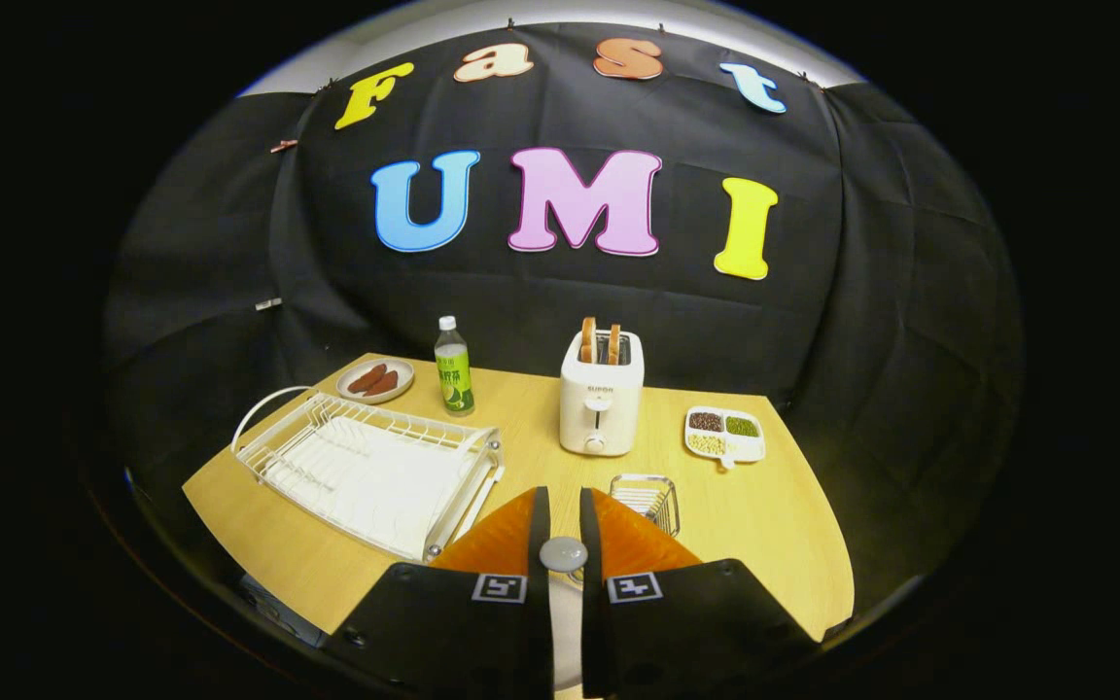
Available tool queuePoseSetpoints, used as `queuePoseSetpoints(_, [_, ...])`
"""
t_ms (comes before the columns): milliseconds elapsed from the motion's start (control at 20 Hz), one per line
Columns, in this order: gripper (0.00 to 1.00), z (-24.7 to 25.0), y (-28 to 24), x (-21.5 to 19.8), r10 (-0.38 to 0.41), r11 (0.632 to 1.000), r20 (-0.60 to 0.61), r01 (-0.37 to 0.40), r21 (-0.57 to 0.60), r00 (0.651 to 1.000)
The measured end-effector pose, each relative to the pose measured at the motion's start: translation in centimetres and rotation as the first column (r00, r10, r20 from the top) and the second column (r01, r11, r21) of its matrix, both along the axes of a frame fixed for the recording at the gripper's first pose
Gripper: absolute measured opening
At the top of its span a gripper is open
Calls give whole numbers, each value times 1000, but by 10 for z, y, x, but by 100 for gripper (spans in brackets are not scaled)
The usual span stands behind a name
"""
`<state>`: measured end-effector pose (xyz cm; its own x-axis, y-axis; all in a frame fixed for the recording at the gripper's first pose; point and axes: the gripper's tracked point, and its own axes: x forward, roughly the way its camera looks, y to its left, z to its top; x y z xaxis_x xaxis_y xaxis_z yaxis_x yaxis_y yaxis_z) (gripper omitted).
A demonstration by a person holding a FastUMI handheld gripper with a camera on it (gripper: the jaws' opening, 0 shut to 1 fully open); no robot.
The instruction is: Take the plate from the dish rack, then take the spoon from the basket and place it into the plate.
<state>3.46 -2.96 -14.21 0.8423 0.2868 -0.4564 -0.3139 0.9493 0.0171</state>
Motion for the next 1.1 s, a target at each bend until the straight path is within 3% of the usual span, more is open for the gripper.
queuePoseSetpoints(500, [16, -77, 13, -8, 4, 996, -85, -11, -85, 996])
queuePoseSetpoints(850, [21, -82, 22, -18, 42, 993, -105, -53, -104, 994])
queuePoseSetpoints(1000, [23, -79, 33, -26, 51, 998, -157, -56, -23, 986])
queuePoseSetpoints(1100, [68, -73, 42, -29, 63, 997, -194, -53, 57, 979])
